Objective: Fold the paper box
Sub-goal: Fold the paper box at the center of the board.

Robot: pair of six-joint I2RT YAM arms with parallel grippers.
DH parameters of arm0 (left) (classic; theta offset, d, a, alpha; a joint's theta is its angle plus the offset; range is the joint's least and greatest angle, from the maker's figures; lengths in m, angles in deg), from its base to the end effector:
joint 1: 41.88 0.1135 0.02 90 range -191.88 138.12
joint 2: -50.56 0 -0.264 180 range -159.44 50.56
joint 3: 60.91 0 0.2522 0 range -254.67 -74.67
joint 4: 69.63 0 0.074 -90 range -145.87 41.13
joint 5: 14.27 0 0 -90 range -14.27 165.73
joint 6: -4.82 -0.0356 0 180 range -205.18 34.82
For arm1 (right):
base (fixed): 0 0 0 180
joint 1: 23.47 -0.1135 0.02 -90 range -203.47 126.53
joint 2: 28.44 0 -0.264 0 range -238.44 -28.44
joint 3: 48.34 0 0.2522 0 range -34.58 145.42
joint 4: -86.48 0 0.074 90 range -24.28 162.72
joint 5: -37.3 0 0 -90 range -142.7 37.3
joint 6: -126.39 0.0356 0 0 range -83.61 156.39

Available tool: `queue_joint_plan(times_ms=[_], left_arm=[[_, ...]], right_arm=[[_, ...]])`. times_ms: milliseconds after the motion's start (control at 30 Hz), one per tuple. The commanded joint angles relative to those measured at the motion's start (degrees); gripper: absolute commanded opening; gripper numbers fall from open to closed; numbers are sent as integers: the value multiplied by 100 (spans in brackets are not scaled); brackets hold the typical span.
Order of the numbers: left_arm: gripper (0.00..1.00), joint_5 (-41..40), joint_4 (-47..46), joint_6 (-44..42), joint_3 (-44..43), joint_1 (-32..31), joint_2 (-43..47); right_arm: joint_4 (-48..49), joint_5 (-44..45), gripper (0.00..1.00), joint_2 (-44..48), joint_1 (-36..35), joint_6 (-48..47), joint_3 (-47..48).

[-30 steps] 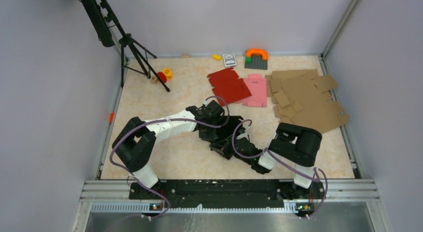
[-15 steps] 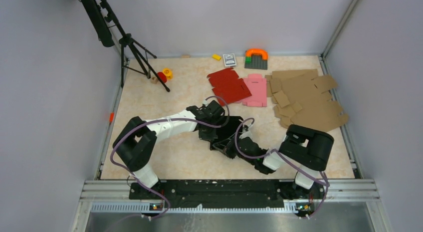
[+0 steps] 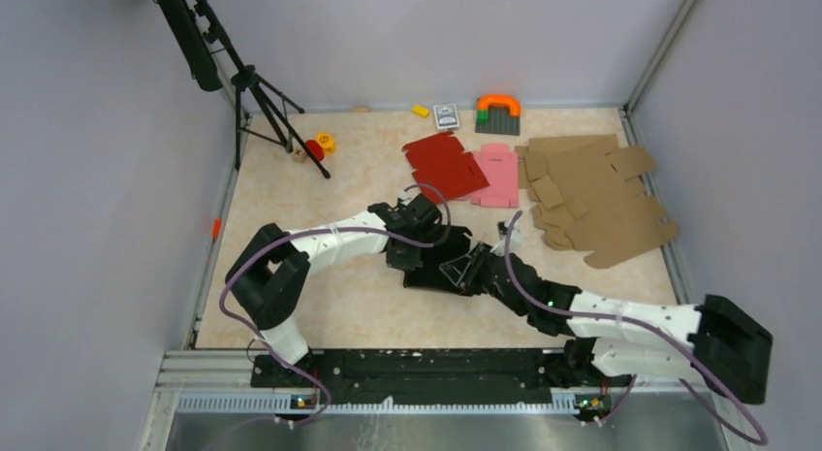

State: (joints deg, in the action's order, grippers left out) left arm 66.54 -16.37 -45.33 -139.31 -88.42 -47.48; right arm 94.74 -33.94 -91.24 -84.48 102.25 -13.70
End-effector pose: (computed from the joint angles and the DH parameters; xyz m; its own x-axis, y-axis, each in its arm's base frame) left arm 0.2287 -0.2331 0.1858 -0.9432 0.0757 -0.3236 0.1040 0.9920 -0.0712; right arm 0.1181 0.1895 0.1926 -0.6895 0.5384 -0.4844 -0.1282 0.5676 0.8133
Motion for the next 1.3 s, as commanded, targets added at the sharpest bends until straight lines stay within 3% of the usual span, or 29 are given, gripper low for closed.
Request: queue_joint_plan(times_ms=[0,200,333,467,600,833,967,1100,1267], left_arm=[[0,-531,379,-289,-128,-92,-242],[0,-860,686,-338,-401,-249,-577],[0,-1328,987,-276,-584,-385,-757],[0,-1744,1301,-173,-772,-540,-907],[0,-1674,1282,-198,-797,-610,-964],[0,-1427,1105,-312,-798,-610,-892],[0,-1380,1086,-387,-821,-610,-810],[0,-1284,1020,-449,-766,-604,-762],[0,-1205,891,-461,-682,-601,-702]], right_arm=[[-3428,855,30,1065,90,-1044,655],[-4621,696,32,2484,621,-1040,254],[-4745,419,35,2547,785,-928,3],[-4193,51,50,2272,792,-944,-174],[-3061,-364,60,1925,792,-1016,-423],[-2243,-399,65,1311,792,-1139,-374],[-2262,-98,69,1541,809,-1162,-372],[-1615,-673,71,2038,1341,-1156,-801],[-1494,-1204,74,1571,1776,-1428,-598]])
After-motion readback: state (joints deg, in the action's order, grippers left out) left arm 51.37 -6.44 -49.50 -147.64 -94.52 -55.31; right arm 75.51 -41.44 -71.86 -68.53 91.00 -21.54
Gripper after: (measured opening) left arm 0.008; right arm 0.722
